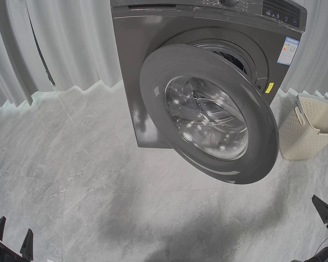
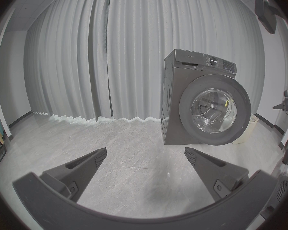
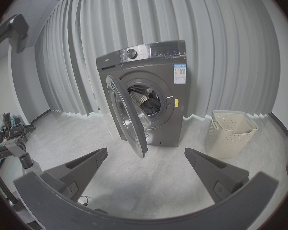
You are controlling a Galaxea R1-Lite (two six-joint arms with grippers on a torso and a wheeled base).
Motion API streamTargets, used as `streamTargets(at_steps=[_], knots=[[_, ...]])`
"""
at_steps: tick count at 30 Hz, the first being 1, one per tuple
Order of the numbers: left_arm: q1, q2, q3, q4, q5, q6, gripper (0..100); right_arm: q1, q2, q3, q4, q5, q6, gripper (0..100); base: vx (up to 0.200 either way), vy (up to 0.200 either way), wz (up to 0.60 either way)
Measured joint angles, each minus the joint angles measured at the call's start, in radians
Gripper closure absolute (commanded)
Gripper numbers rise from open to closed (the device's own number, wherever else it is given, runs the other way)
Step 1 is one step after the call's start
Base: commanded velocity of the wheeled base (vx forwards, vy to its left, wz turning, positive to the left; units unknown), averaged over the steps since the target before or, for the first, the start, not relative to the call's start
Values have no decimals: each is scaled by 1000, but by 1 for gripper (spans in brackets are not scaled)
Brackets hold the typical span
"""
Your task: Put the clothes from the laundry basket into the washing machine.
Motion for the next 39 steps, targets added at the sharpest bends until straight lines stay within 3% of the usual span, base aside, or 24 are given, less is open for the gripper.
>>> streamTargets(at_steps=[4,11,21,29,39], knots=[[-1,-3,0,3,-9,8,0,23,169,-23,-92,23,-11,0,0,0,0],[-2,-5,0,7,-25,10,0,149,389,-73,-171,35,-16,0,0,-171,0],[0,-6,0,7,-27,15,0,222,490,-127,-177,38,-12,0,0,-200,0],[-1,-5,0,8,-28,17,0,340,559,-199,-193,37,27,0,0,-125,0],[-1,-5,0,7,-29,17,0,467,714,-227,-434,18,83,0,20,0,0]])
